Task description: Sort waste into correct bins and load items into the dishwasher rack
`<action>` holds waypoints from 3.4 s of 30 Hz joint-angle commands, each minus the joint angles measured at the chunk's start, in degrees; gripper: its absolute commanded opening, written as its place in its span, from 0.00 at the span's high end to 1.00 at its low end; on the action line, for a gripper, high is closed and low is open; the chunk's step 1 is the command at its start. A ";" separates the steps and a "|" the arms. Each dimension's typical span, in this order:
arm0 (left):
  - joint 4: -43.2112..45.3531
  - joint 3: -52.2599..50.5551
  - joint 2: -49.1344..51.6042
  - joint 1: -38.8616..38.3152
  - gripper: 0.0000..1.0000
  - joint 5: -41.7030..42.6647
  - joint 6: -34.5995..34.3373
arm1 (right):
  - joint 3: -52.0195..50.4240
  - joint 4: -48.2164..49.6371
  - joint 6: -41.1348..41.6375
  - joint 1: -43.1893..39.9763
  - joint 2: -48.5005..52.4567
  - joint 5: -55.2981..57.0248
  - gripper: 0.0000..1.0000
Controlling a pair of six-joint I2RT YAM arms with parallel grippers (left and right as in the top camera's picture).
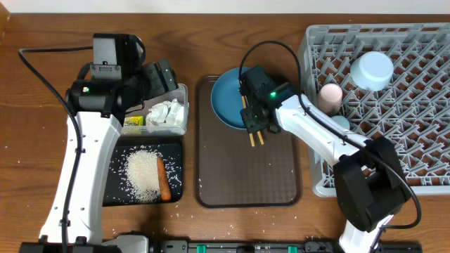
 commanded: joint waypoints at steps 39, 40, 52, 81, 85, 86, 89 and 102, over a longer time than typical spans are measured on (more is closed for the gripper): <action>0.02 0.20 -0.83 0.24 0.05 -0.55 -0.02 | -2.95 -0.02 0.79 -2.67 -14.86 3.61 0.99; 0.00 0.20 -0.83 0.24 0.05 -0.55 -0.02 | -2.95 -1.36 0.81 -3.48 -16.55 4.44 0.99; 0.00 0.20 -0.83 0.24 0.05 -0.55 -0.02 | -2.95 -21.62 -2.23 -21.24 -29.70 12.41 0.99; 0.02 0.20 -0.83 0.24 0.05 -0.55 -0.02 | -3.19 -17.40 -19.89 -36.44 -20.00 8.39 0.99; 0.02 0.20 -0.83 0.24 0.05 -0.55 -0.02 | -3.21 -14.91 -21.14 -36.70 -18.08 8.37 0.98; 0.02 0.20 -0.83 0.24 0.05 -0.55 -0.02 | -3.19 -14.45 -21.14 -36.76 -17.68 8.39 0.97; 0.00 0.20 -0.83 0.24 0.05 -0.55 -0.02 | -3.19 -13.94 -21.14 -37.05 -16.65 8.39 0.95; 0.02 0.20 -0.83 0.24 0.05 -0.55 -0.02 | -3.19 -13.79 -21.07 -37.42 -15.37 8.33 0.60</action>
